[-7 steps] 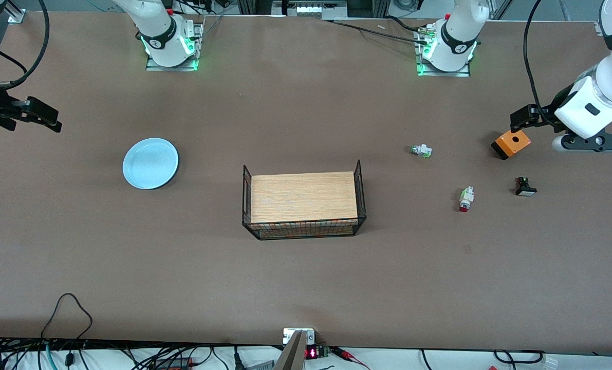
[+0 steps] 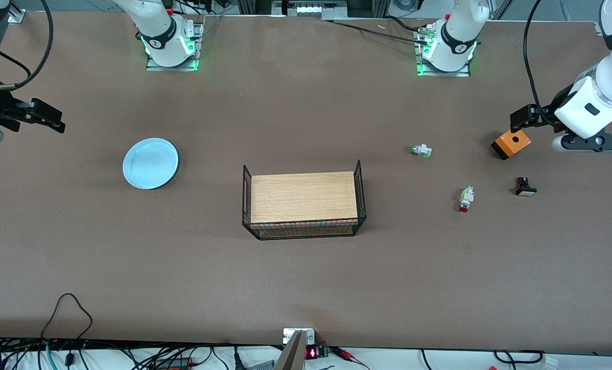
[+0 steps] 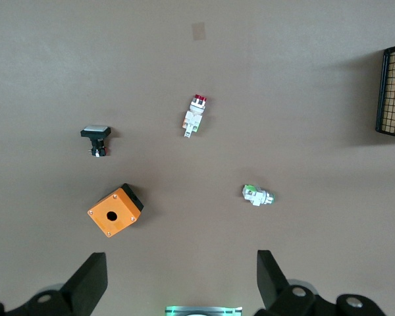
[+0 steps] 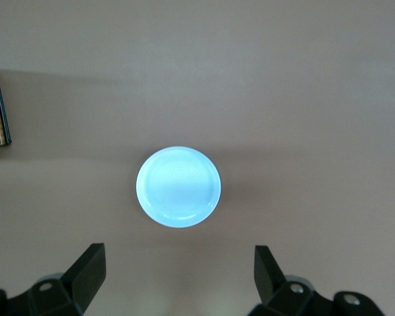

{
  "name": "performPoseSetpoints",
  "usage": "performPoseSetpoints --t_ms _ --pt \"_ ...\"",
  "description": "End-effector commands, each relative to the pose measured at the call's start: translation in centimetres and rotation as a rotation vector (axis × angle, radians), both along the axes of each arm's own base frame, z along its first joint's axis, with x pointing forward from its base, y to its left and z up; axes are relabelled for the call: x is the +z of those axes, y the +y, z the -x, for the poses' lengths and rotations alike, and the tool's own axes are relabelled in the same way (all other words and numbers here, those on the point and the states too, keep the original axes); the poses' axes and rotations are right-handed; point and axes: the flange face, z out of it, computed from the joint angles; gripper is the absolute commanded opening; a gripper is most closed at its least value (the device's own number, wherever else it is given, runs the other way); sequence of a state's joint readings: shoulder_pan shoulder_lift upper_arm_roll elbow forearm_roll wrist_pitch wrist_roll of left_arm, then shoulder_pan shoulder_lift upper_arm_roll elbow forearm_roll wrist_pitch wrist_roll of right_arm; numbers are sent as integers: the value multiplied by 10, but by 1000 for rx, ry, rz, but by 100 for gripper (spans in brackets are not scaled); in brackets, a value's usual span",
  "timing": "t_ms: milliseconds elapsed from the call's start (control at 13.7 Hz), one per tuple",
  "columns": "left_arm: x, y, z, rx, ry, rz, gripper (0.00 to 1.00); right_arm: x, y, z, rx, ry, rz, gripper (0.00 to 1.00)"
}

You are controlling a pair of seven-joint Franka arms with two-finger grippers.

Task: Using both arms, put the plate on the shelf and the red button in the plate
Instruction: 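Move the right gripper over the light blue plate and lower it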

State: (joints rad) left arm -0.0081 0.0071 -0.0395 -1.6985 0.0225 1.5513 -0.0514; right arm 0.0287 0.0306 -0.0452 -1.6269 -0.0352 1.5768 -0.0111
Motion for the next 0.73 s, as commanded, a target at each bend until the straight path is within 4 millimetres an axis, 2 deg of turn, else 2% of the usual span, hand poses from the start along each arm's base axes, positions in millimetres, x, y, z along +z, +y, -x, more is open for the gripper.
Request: performPoseSetpoints --t_ms 0,219,365,657 --pt "7 1 1 -21 5 11 100 -40 7 -16 9 103 6 100" --pt "7 2 1 -19 5 11 100 -95 -3 -44 17 116 79 100" --pt "7 1 1 -21 5 11 100 -131 -10 -56 12 140 84 100" --pt "7 0 2 -22 6 11 100 -212 -17 -61 8 187 89 100"
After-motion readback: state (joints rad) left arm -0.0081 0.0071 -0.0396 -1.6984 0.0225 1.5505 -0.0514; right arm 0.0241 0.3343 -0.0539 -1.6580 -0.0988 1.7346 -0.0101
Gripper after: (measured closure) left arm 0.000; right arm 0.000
